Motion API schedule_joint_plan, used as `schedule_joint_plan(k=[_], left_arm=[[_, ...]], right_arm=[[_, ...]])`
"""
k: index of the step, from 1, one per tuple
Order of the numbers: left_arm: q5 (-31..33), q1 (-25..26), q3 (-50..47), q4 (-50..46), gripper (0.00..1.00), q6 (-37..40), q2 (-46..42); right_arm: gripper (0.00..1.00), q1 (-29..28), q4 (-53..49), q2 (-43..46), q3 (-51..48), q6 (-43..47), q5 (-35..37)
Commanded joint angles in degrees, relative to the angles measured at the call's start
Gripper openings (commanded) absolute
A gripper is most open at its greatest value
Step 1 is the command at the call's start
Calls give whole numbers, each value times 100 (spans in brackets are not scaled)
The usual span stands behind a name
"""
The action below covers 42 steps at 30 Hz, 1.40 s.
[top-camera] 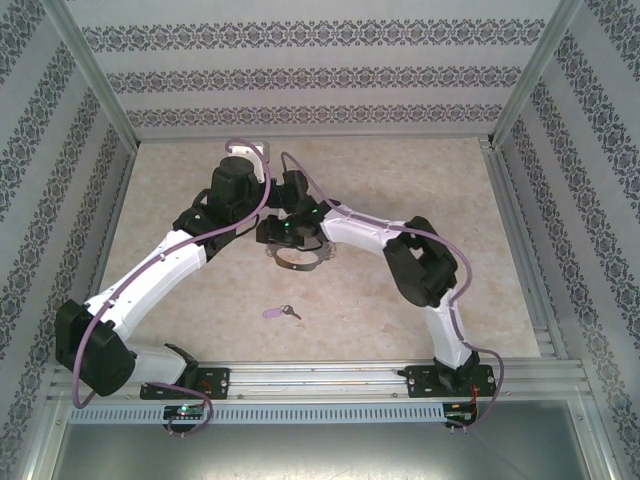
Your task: Put the keys on the keyring
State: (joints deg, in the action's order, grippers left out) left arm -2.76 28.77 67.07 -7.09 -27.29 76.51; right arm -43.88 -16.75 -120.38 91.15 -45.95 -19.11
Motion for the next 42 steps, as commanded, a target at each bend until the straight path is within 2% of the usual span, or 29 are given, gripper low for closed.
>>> schedule_joint_plan(k=[1, 8, 11, 12, 13, 14, 15, 18, 20, 24, 28, 32, 36, 38, 42], left_arm=[[-46, -12, -105, 92, 100, -59, -145], [-101, -12, -163, 70, 100, -132, -4], [-141, -10, -150, 37, 100, -139, 74], [-151, -12, -161, 33, 100, -139, 87], [-154, -12, -187, 25, 100, -136, 105], [-166, -12, -214, 24, 100, -127, 117], [-192, -12, -251, 35, 100, -121, 140], [-412, -7, -332, 0, 100, -5, 284], [-562, 1, -335, -166, 100, 96, 442], [-752, 118, -319, -677, 100, 404, 857], [-771, 368, -428, -946, 100, 704, 1195], [-177, 697, -457, -1253, 100, 810, 1521], [536, 1232, -417, -1442, 100, 1403, 1823], [554, 1377, -384, -1492, 100, 1634, 1988], [385, 1547, -370, -1444, 94, 1949, 2326]], right_arm=[[45, 268, -117, 910, -335, 454, 342], [47, 592, -586, 2100, -1196, 1311, 1065], [57, 714, -703, 2481, -1526, 1604, 1298], [62, 767, -714, 2606, -1638, 1713, 1306], [73, 807, -701, 2736, -1760, 1813, 1346], [96, 836, -674, 2848, -1874, 1870, 1450], [98, 841, -602, 2943, -2020, 1953, 1520], [98, 908, -436, 3137, -2288, 2024, 1632], [98, 996, -298, 3156, -2435, 1940, 1461], [98, 1372, 210, 3105, -2851, 1709, 593], [98, 1919, 912, 3152, -3480, 1228, 172], [98, 2663, 1628, 3206, -4012, 517, -527], [98, 3174, 2325, 3244, -4472, 235, -1080], [98, 3347, 3055, 3354, -4871, -67, -1319], [98, 3333, 2921, 3464, -4942, 81, -1338]])
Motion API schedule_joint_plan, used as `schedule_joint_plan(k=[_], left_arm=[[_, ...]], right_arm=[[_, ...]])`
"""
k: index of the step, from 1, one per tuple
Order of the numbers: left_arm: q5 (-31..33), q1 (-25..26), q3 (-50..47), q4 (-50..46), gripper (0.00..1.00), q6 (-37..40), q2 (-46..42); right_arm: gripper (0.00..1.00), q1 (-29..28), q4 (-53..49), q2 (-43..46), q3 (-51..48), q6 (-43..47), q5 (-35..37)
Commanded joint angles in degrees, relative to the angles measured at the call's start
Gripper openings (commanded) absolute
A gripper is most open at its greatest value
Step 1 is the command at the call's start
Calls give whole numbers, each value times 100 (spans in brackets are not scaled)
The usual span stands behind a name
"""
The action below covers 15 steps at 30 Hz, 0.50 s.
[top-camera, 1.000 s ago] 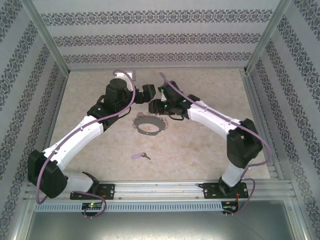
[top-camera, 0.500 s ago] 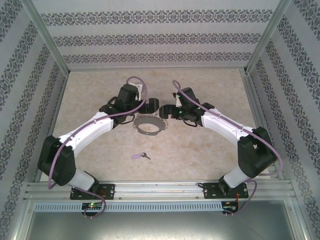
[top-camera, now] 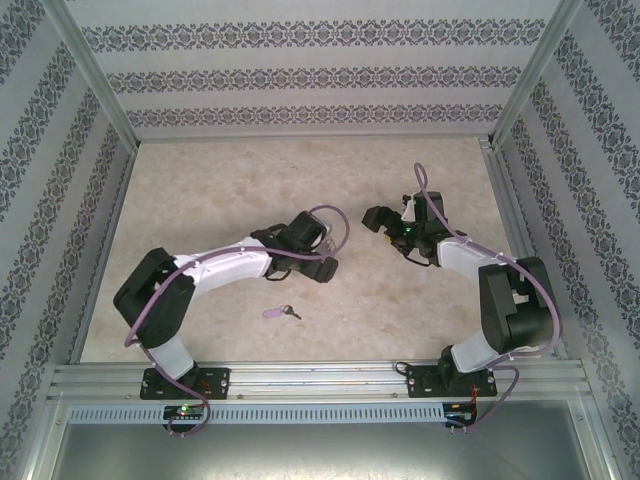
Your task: Put the keys on the keyring
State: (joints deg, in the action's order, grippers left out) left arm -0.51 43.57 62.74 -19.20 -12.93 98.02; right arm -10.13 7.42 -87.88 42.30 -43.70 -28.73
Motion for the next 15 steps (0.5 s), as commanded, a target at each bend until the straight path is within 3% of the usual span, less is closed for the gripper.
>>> schedule_joint_plan(k=[1, 8, 15], left_arm=[[125, 97, 79, -233, 90, 546, 255], [253, 169, 145, -112, 55, 741, 635], [365, 182, 518, -187, 50, 860, 979]], right_arm=[[97, -50, 517, 248, -121, -132, -384], [90, -240, 772, 633, -726, -166, -85], [90, -579, 508, 785, -812, -29, 415]])
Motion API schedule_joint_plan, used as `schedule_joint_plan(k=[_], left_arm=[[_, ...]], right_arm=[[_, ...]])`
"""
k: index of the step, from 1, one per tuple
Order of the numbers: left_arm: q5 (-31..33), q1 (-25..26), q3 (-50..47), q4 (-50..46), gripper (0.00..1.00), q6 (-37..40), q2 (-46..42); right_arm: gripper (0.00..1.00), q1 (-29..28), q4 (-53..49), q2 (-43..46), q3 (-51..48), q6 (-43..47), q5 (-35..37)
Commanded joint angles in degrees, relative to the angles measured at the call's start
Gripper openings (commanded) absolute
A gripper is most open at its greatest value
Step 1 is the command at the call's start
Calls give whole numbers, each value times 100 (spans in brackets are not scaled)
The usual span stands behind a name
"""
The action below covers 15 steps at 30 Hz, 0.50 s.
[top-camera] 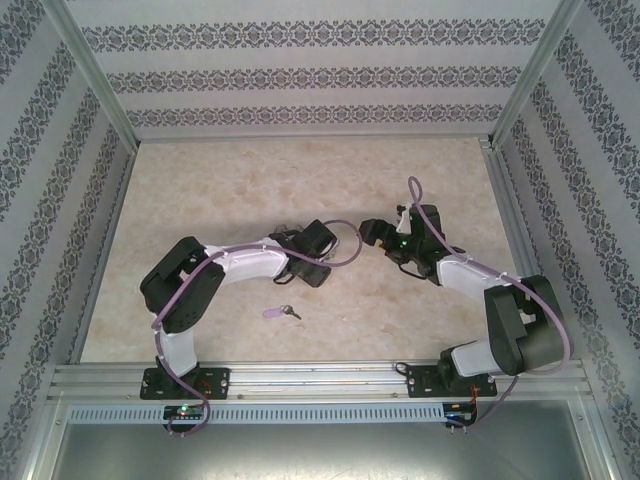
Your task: Put the keys on the keyring
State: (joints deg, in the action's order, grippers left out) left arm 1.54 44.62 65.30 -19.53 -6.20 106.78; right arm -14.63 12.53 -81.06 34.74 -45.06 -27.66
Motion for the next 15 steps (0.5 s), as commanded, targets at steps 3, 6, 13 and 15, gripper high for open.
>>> schedule_joint_plan(k=[3, 6, 13, 15], left_arm=[[329, 144, 471, -264, 50, 255, 216], [580, 226, 710, -479, 49, 341, 385], [806, 273, 898, -694, 36, 435, 610], [817, 275, 880, -684, 35, 439, 601]], right_arm=[[90, -287, -23, 57, -21, 176, 453], [89, -398, -30, -16, 22, 191, 573], [87, -593, -23, -315, 190, 197, 628], [87, -644, -23, -378, 225, 191, 652]])
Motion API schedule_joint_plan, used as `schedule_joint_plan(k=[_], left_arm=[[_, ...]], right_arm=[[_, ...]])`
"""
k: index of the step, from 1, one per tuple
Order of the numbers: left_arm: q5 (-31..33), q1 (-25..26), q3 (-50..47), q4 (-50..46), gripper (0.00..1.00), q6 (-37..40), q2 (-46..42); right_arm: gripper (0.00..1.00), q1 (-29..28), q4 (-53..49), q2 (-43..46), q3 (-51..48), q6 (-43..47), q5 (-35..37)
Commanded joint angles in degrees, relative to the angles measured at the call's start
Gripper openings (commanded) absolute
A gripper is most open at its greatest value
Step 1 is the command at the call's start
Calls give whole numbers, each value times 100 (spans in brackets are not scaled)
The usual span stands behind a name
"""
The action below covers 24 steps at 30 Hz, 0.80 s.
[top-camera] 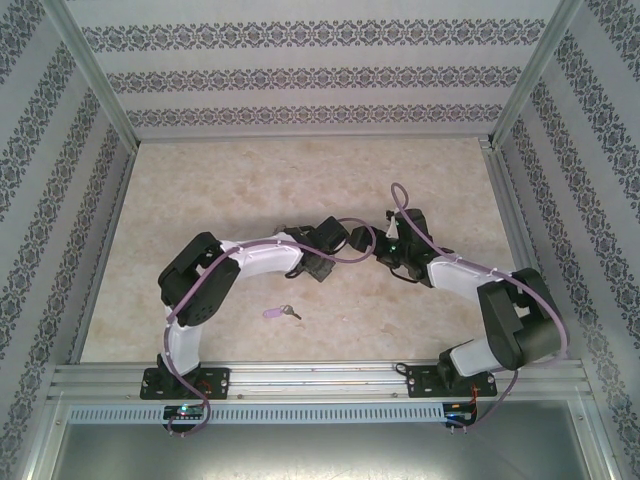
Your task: Put the keys on the keyring
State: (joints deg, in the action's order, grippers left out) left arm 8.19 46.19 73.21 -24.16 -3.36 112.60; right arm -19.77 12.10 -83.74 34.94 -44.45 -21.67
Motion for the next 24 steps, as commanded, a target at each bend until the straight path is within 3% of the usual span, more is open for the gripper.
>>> schedule_joint_plan(k=[1, 24], left_arm=[[155, 118, 88, -207, 35, 160, 18], [-341, 179, 341, -19, 35, 107, -35]], right_arm=[[87, -154, 21, -137, 223, 136, 76], [85, -400, -14, -521, 491, 182, 207]])
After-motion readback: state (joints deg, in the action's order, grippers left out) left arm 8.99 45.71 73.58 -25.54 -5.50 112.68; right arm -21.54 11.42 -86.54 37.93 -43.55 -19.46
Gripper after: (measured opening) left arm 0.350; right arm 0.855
